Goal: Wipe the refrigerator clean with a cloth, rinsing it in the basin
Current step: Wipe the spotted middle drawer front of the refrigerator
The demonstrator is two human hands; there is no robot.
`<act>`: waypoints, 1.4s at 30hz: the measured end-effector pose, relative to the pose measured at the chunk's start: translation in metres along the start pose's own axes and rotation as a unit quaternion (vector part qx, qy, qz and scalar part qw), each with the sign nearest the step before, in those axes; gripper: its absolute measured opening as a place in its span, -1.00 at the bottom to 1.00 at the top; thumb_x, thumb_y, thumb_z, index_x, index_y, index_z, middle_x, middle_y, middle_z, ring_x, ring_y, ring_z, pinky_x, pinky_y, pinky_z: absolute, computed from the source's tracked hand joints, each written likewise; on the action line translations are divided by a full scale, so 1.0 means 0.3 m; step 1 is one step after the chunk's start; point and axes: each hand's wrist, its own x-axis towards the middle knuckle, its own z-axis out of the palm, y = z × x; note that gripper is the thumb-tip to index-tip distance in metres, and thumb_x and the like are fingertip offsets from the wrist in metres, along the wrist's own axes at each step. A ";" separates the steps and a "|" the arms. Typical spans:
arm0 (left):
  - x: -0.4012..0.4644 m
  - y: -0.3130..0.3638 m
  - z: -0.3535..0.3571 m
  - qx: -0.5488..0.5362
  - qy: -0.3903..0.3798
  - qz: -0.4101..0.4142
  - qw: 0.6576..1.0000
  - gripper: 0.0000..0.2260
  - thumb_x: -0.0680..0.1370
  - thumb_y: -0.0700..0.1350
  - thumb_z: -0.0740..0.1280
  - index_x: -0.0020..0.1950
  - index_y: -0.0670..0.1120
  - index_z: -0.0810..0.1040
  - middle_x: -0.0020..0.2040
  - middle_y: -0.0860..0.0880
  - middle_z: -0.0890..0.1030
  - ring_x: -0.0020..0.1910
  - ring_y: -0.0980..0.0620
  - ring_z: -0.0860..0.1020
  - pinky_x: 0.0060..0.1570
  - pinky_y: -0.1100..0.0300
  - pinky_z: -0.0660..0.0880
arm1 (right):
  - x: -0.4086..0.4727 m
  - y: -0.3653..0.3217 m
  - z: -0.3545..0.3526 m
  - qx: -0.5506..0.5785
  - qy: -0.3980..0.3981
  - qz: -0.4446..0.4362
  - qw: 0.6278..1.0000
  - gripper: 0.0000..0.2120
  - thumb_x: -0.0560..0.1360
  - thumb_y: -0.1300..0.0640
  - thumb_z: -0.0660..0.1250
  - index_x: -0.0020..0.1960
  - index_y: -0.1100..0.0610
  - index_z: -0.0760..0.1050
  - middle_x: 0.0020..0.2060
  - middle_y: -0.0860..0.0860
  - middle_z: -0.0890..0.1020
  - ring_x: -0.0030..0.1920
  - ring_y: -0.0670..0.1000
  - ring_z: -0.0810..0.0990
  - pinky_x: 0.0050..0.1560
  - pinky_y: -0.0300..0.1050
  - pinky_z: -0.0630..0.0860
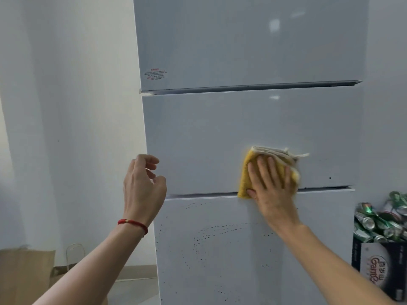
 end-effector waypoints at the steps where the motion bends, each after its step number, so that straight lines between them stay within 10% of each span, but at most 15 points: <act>1: -0.009 0.019 0.021 -0.002 -0.013 0.016 1.000 -0.69 0.45 -0.37 0.32 0.11 -0.06 0.51 0.02 0.00 0.56 -0.10 0.07 0.55 -0.05 0.08 0.53 | 0.011 -0.072 0.001 0.000 0.008 0.006 1.000 -0.23 0.61 -0.15 0.25 0.70 0.07 0.05 0.67 0.12 0.11 0.65 0.22 0.10 0.51 0.49 0.15; 6: -0.052 0.176 0.199 -0.012 -0.070 0.116 0.991 -0.72 0.43 -0.37 0.33 0.03 -0.05 0.55 -0.05 0.07 0.54 -0.11 0.09 0.51 -0.10 0.22 0.48 | 0.154 -0.292 -0.033 0.092 0.023 -0.172 0.980 -0.28 0.58 0.10 0.35 0.65 0.02 0.11 0.67 0.02 0.16 0.68 0.11 0.01 0.62 0.35 -0.05; 11: -0.081 0.300 0.331 -0.029 -0.103 0.162 0.981 -0.71 0.45 -0.36 0.36 0.07 -0.03 0.55 -0.01 0.09 0.54 -0.06 0.09 0.49 -0.08 0.33 0.41 | 0.093 0.092 -0.046 0.018 -0.012 -0.190 0.982 -0.24 0.60 -0.20 0.20 0.70 -0.07 -0.03 0.69 -0.04 0.06 0.68 0.05 -0.03 0.63 0.27 0.00; 19: -0.085 0.257 0.277 -0.013 -0.115 0.155 0.981 -0.64 0.43 -0.39 0.39 0.10 -0.01 0.55 0.00 0.10 0.54 -0.07 0.15 0.51 -0.16 0.26 0.43 | -0.174 0.630 -0.010 0.103 -0.080 0.159 0.979 -0.20 0.63 -0.43 -0.14 0.68 -0.05 -0.34 0.67 -0.05 -0.30 0.67 0.07 -0.30 0.64 0.17 -0.23; 25: -0.072 0.246 0.223 -0.013 -0.105 0.128 0.986 -0.63 0.42 -0.40 0.38 0.08 0.00 0.54 -0.02 0.11 0.54 -0.08 0.14 0.52 -0.16 0.17 0.48 | 0.098 0.271 -0.057 0.238 0.014 0.549 0.801 -0.27 0.59 -0.28 -0.17 0.61 0.00 -0.36 0.68 0.13 -0.18 0.67 0.22 -0.23 0.61 0.31 -0.21; 30: -0.039 0.336 0.276 -0.041 -0.104 0.144 0.983 -0.65 0.43 -0.38 0.38 0.09 -0.02 0.53 -0.01 0.06 0.55 -0.08 0.13 0.53 -0.16 0.25 0.48 | 0.252 -0.040 -0.106 0.143 -0.026 0.156 0.977 -0.30 0.68 -0.24 -0.07 0.69 -0.04 -0.26 0.68 0.07 -0.24 0.65 0.20 -0.34 0.57 0.31 -0.38; 33: -0.012 0.364 0.285 -0.053 -0.100 0.146 0.983 -0.66 0.44 -0.37 0.38 0.10 -0.02 0.53 0.00 0.06 0.56 -0.08 0.13 0.54 -0.15 0.23 0.50 | 0.247 0.185 -0.104 0.085 -0.018 -0.033 0.996 -0.22 0.62 -0.30 0.13 0.71 -0.08 -0.10 0.69 -0.02 -0.16 0.68 0.11 -0.21 0.59 0.37 -0.14; 37: 0.012 0.301 0.209 -0.047 -0.088 0.125 0.987 -0.64 0.43 -0.39 0.38 0.08 0.02 0.54 0.00 0.12 0.56 -0.08 0.12 0.55 -0.16 0.20 0.50 | 0.251 0.494 -0.080 0.098 0.001 0.219 0.971 -0.18 0.56 -0.39 -0.02 0.71 -0.04 -0.09 0.70 0.05 -0.08 0.68 0.14 -0.12 0.59 0.36 -0.18; 42: 0.020 0.178 0.084 -0.037 -0.073 0.075 0.994 -0.63 0.44 -0.39 0.38 0.04 0.07 0.54 -0.01 0.14 0.58 -0.17 0.08 0.58 -0.15 0.08 0.54 | 0.483 0.478 -0.153 0.214 0.039 0.536 0.816 -0.24 0.63 -0.33 -0.05 0.70 -0.05 -0.23 0.69 0.03 -0.20 0.68 0.11 -0.25 0.56 0.38 -0.25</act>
